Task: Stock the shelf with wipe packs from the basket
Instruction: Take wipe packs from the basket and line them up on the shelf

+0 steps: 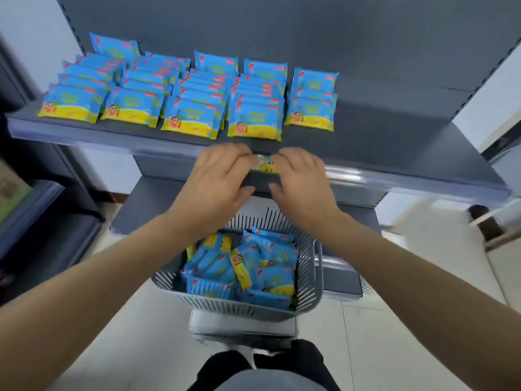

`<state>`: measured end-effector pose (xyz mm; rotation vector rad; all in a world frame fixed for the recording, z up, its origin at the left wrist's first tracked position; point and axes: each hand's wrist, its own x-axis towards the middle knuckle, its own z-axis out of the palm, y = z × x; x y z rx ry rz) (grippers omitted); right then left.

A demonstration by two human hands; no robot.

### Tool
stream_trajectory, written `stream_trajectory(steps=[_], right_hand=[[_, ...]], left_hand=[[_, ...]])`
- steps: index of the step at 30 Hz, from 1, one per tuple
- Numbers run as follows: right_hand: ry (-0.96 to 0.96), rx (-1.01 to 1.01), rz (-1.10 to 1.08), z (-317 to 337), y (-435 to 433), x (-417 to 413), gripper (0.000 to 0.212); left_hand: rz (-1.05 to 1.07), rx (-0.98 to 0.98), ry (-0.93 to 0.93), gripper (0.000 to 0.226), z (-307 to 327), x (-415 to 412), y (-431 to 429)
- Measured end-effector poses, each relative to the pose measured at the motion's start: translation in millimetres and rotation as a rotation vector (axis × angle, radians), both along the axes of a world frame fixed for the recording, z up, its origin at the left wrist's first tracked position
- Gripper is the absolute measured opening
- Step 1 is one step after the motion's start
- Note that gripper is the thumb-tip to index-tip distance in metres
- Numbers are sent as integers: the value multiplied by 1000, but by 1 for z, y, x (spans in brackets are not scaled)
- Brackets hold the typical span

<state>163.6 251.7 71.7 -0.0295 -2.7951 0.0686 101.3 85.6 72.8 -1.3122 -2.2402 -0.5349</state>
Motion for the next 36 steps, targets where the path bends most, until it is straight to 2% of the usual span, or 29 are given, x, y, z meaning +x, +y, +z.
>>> stream_trajectory(steps=[3, 6, 11, 15, 21, 28, 33, 36], right_hand=[[-289, -3, 39, -58, -2, -5, 47], [-548, 11, 44, -107, -3, -9, 43], [-974, 72, -17, -161, 3, -18, 38], [-1178, 148, -19, -192, 14, -18, 41], [-1297, 132, -43, -226, 23, -18, 63], [-1267, 148, -52, -247, 27, -20, 64], [-1338, 154, 18, -248, 28, -22, 53], [-1379, 89, 36, -233, 29, -26, 47]], left_hand=[[-19, -180, -191, 44, -49, -8, -16], [7, -320, -302, 42, -94, -17, -27], [29, -545, -359, 43, -148, -35, -29], [69, -651, -407, 47, -176, -48, -23], [125, -785, -479, 50, -209, -59, -21], [170, -858, -536, 54, -228, -73, -14], [208, -901, -550, 58, -241, -87, -10], [185, -987, -508, 63, -252, -89, -3]])
